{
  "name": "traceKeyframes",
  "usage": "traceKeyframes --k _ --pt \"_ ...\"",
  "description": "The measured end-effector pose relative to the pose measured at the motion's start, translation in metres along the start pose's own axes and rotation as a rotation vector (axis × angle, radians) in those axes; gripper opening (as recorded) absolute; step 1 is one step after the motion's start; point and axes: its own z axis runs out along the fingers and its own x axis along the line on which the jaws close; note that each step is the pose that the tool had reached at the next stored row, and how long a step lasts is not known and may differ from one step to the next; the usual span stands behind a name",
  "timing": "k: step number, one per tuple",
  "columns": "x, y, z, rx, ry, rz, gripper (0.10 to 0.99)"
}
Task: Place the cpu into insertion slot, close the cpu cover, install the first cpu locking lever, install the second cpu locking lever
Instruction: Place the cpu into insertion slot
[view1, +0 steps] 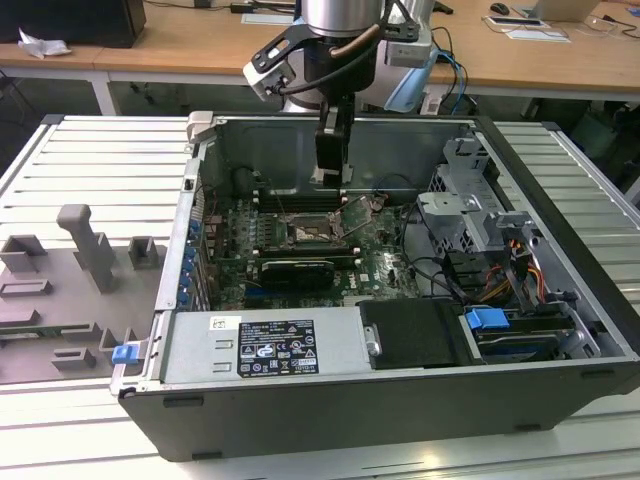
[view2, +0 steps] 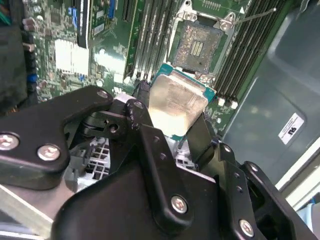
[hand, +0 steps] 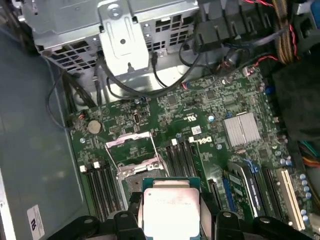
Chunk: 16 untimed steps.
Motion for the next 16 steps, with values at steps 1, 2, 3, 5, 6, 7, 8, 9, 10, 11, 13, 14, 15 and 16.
traceKeyframes --k 1,2,3,5,6,7,8,9,10,11,13,14,15,16 --pt "0.0000 -0.0001 0.0013 0.000 0.0017 -0.024 0.541" --pt "0.0000 -0.0002 0.0029 0.000 0.0043 -0.059 0.541" --pt "0.0000 -0.0003 0.0042 0.000 0.0064 -0.087 0.541" --pt "0.0000 -0.0005 0.0064 0.000 0.0103 -0.140 0.541" --pt "0.0000 -0.0006 0.0072 0.001 0.0113 -0.152 0.541" --pt "-0.0001 -0.0007 0.0078 0.001 0.0118 -0.158 0.541" --pt "-0.0001 -0.0008 0.0086 0.001 0.0120 -0.161 0.541" --pt "-0.0001 -0.0009 0.0095 0.001 0.0121 -0.162 0.541" --pt "-0.0001 -0.0010 0.0105 0.002 0.0120 -0.162 0.541" --pt "-0.0001 -0.0011 0.0114 0.002 0.0120 -0.162 0.541" --pt "-0.0001 -0.0012 0.0132 0.002 0.0118 -0.162 0.541" --pt "-0.0001 -0.0013 0.0144 0.002 0.0118 -0.162 0.541" --pt "-0.0001 -0.0014 0.0152 0.002 0.0119 -0.162 0.541" --pt "-0.0001 -0.0014 0.0162 0.003 0.0118 -0.162 0.541"
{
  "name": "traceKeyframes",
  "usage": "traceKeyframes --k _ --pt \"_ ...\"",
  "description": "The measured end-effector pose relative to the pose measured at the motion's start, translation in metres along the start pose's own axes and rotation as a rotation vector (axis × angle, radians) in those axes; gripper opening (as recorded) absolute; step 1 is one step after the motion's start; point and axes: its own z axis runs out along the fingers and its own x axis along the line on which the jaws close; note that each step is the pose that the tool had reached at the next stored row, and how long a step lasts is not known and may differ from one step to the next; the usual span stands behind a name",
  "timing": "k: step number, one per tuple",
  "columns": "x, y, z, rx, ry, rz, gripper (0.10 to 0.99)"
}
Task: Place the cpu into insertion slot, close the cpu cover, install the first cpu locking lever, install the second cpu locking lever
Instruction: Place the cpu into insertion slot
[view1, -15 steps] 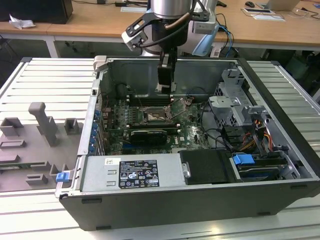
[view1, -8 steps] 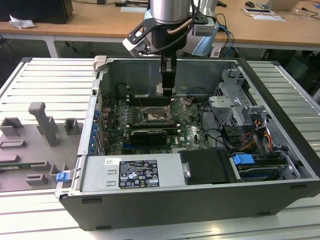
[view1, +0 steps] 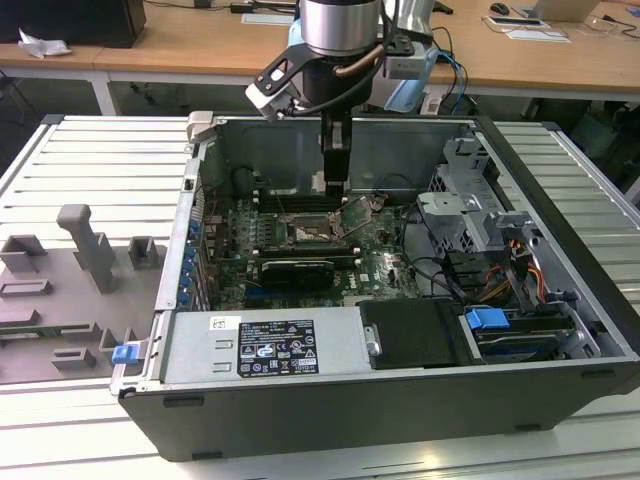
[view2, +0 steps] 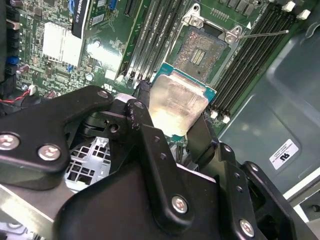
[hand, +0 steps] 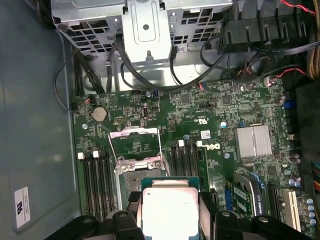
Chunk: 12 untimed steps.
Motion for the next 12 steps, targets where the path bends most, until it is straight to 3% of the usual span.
traceKeyframes --k 12 --pt "0.0000 -0.0003 0.0045 0.003 -0.0012 0.000 0.541"
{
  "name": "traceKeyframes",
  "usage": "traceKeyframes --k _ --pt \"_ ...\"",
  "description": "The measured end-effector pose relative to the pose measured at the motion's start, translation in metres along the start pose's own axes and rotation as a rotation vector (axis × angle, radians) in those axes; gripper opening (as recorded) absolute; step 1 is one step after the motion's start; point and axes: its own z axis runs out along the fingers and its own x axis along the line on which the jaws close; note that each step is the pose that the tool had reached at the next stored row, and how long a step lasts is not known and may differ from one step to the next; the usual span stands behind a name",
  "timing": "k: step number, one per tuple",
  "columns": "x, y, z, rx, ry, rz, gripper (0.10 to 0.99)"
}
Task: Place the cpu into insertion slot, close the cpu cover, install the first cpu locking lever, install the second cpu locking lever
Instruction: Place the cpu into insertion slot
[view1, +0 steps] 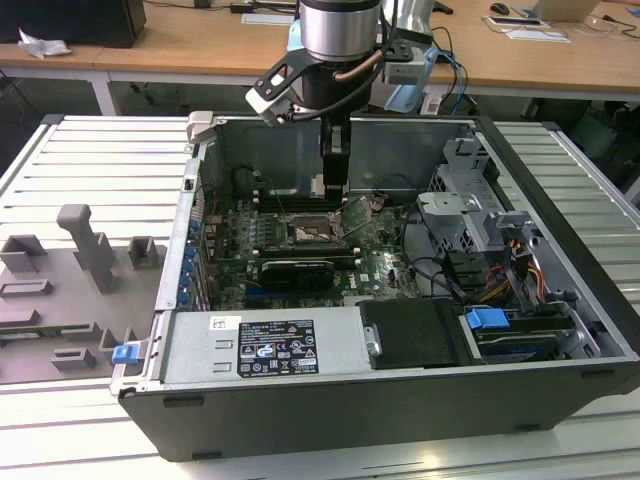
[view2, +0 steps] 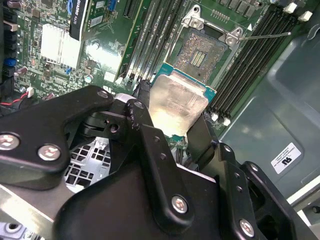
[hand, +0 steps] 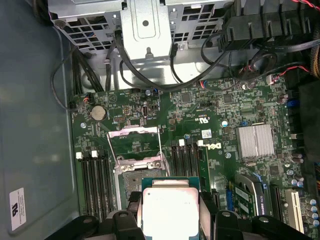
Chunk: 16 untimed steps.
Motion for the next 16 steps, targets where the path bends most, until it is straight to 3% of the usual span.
traceKeyframes --k 16 --pt "0.0000 -0.0005 0.0067 0.001 -0.0001 0.000 0.541"
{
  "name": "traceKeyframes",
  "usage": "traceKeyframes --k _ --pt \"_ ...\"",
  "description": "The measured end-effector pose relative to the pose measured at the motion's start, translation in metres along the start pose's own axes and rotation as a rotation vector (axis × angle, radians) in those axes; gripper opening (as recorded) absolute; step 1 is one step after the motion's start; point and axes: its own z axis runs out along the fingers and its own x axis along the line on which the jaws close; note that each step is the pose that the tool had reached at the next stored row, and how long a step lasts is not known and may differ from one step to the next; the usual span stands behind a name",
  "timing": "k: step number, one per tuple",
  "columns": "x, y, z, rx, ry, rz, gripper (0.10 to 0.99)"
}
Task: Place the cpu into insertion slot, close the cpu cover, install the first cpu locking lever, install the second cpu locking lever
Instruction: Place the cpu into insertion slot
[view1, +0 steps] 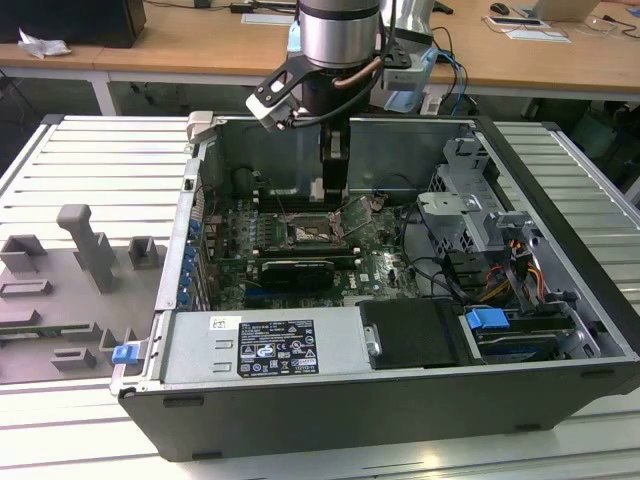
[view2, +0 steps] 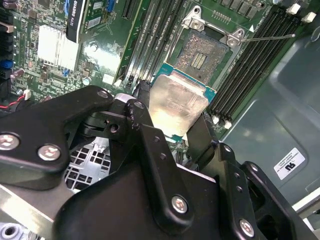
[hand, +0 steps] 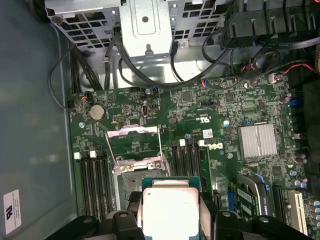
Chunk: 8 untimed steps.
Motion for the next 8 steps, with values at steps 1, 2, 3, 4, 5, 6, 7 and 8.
traceKeyframes --k 1,2,3,4,5,6,7,8 --pt "0.0000 0.0000 0.0004 0.000 0.0000 0.000 0.541" --pt "0.0000 -0.0001 0.0008 0.000 0.0000 0.000 0.541" --pt "0.0000 -0.0001 0.0015 0.000 0.0000 0.000 0.541" --pt "0.0000 -0.0001 0.0020 0.000 0.0000 0.000 0.541" --pt "0.0000 -0.0002 0.0029 0.000 -0.0001 0.000 0.541" --pt "0.0000 -0.0003 0.0035 0.000 -0.0001 0.000 0.541" --pt "0.0000 -0.0003 0.0042 0.000 0.0000 0.000 0.541" --pt "0.0000 -0.0003 0.0047 0.000 -0.0001 0.000 0.541"
